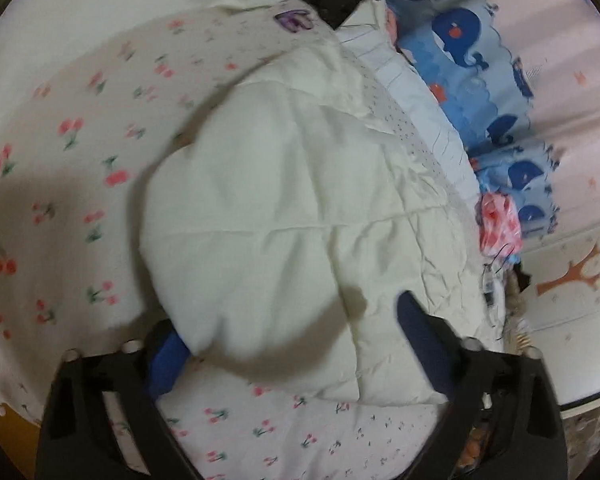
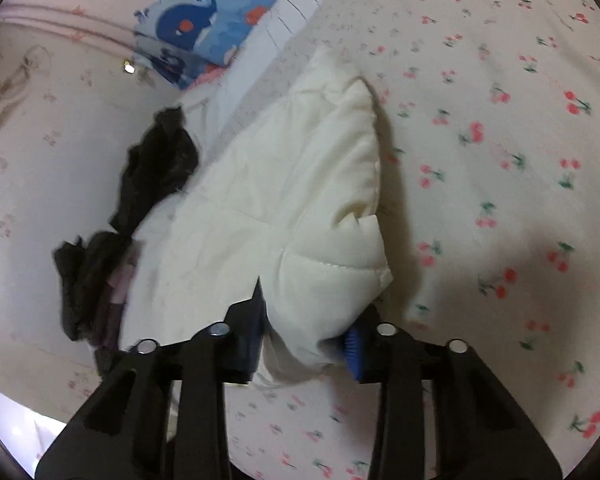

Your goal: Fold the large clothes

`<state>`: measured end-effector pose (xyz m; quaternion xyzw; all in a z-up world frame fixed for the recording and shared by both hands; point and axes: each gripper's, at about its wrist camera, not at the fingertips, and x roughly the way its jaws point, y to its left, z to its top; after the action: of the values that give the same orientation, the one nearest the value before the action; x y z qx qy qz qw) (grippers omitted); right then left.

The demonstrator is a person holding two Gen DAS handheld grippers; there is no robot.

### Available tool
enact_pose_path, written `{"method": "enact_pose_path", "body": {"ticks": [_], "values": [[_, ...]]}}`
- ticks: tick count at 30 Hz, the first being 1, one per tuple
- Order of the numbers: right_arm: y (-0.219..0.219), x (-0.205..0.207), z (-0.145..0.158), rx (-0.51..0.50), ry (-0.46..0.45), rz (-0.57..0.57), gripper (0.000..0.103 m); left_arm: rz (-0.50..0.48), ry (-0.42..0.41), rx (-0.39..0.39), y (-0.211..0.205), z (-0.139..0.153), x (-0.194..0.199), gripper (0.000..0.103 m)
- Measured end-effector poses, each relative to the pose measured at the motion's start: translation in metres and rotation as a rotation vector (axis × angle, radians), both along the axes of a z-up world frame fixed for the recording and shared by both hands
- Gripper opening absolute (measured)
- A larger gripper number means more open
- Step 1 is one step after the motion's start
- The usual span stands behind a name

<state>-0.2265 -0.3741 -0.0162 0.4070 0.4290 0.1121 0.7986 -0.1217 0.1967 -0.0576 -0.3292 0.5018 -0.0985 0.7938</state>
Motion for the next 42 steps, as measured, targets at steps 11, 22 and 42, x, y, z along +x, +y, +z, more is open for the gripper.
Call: {"method": "enact_pose_path", "body": {"ticks": [11, 22, 42], "values": [[0.008, -0.079, 0.053, -0.089, -0.101, 0.097, 0.022, -0.123, -0.014, -0.060, 0.028, 0.031, -0.040, 0.033], [-0.025, -0.100, 0.083, -0.321, -0.093, -0.161, 0.063, -0.088, -0.240, 0.308, 0.021, 0.100, -0.074, 0.064], [0.118, 0.118, 0.045, -0.686, -0.129, 0.137, 0.077, -0.358, -0.282, 0.343, -0.168, 0.004, 0.074, 0.075]]}}
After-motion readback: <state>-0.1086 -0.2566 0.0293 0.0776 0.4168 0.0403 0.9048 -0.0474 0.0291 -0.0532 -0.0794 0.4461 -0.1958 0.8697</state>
